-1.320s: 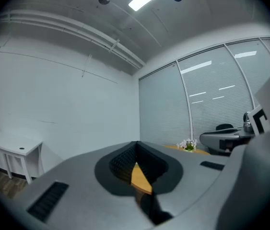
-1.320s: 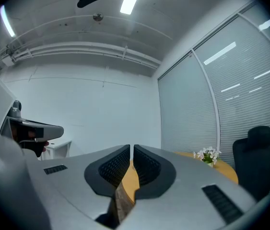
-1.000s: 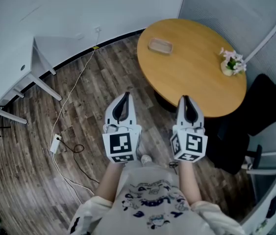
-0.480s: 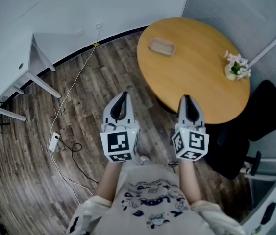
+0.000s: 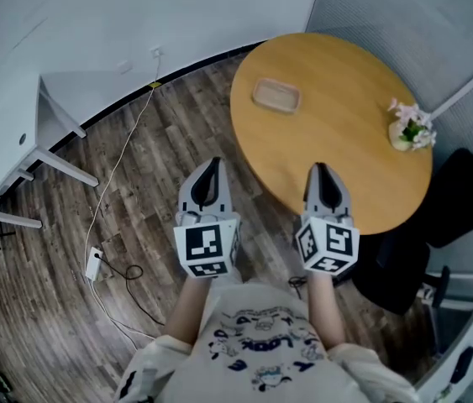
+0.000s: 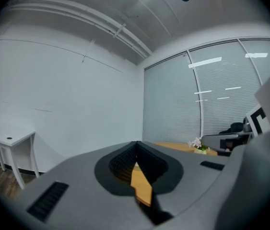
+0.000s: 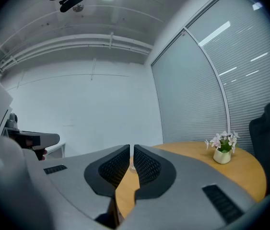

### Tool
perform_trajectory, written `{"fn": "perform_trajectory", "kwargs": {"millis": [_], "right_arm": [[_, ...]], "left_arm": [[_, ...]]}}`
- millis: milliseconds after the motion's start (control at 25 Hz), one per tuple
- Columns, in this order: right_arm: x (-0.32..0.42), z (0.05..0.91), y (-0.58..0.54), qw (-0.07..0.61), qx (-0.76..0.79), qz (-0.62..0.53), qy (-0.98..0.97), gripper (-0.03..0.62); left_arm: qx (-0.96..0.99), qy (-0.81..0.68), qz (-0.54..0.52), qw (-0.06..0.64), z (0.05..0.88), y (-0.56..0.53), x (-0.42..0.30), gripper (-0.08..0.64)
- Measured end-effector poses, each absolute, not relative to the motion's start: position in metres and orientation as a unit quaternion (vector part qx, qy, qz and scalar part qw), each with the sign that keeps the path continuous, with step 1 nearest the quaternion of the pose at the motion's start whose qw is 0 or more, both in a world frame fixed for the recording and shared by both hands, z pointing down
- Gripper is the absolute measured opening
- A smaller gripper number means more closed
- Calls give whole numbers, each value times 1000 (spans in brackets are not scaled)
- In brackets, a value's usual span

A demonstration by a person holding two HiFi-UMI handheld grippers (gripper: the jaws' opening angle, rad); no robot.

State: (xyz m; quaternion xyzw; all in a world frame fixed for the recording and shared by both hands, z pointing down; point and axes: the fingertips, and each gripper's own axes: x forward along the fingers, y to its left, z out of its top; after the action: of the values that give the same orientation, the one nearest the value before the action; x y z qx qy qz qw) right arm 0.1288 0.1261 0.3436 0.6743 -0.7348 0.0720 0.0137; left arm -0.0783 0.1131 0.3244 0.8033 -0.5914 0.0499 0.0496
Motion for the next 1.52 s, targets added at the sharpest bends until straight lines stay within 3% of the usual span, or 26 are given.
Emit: {"fn": "perform_trajectory", "kwargs": {"millis": [720, 1520], "right_arm": [[129, 353, -48, 24, 725, 102, -681, 26], [168, 401, -121, 48, 744, 170, -644, 26]], "left_arm": [[842, -528, 77, 80, 343, -92, -78, 3], [849, -484, 137, 158, 411, -172, -42, 3]]}}
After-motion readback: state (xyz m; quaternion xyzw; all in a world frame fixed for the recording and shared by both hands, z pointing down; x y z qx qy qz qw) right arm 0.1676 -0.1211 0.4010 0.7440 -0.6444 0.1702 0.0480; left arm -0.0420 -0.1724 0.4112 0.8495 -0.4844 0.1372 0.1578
